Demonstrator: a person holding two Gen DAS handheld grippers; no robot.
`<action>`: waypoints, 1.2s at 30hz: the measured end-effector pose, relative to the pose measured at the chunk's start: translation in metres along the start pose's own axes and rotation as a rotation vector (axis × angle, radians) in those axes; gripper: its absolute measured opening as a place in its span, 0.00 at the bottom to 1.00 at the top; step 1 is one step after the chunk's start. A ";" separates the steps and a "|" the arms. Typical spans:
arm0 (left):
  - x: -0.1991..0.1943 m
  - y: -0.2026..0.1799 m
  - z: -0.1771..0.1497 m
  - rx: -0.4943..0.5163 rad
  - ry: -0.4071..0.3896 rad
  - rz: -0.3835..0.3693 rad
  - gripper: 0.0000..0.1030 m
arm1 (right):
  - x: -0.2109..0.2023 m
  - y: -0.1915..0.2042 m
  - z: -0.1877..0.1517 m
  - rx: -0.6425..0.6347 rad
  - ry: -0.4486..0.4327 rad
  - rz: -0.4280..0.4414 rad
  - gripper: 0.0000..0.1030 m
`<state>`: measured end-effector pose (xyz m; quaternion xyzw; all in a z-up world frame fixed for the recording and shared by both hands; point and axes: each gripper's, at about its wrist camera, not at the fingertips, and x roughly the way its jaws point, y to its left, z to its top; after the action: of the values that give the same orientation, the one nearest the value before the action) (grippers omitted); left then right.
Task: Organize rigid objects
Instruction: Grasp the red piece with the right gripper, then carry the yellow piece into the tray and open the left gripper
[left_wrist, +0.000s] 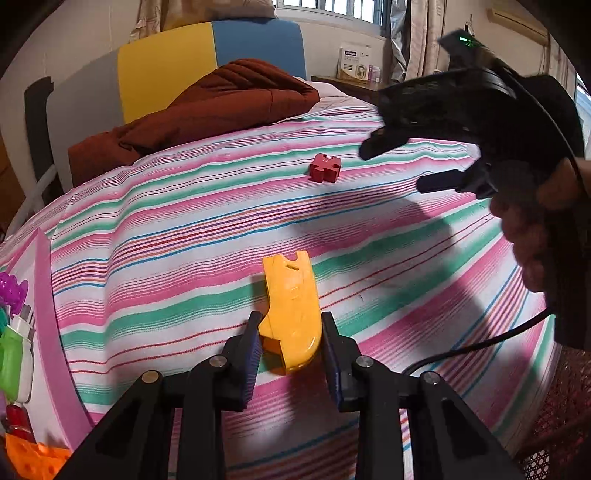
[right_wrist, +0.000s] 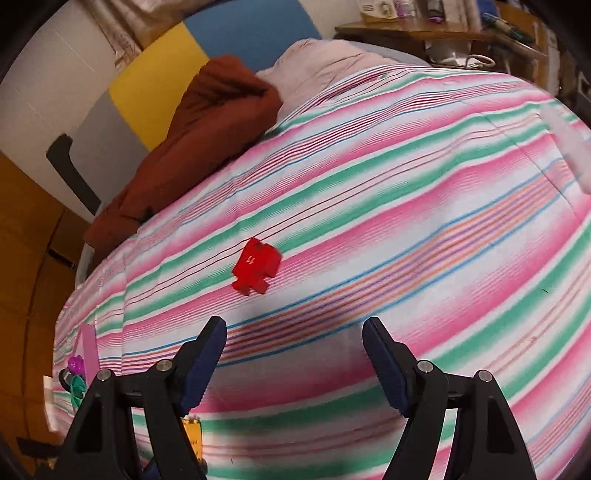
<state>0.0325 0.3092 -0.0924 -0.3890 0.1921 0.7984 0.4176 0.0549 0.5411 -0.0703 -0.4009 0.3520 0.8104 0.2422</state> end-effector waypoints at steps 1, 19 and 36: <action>0.001 0.001 0.000 -0.001 -0.005 0.001 0.29 | 0.005 0.004 0.004 -0.004 -0.005 -0.006 0.75; 0.000 0.009 0.002 -0.050 -0.007 -0.025 0.29 | 0.044 0.059 -0.004 -0.310 0.078 -0.059 0.37; -0.087 0.030 0.005 -0.118 -0.107 0.068 0.29 | 0.027 0.040 -0.037 -0.307 0.041 0.040 0.38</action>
<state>0.0362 0.2495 -0.0219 -0.3629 0.1352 0.8418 0.3760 0.0303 0.4906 -0.0930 -0.4428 0.2366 0.8509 0.1546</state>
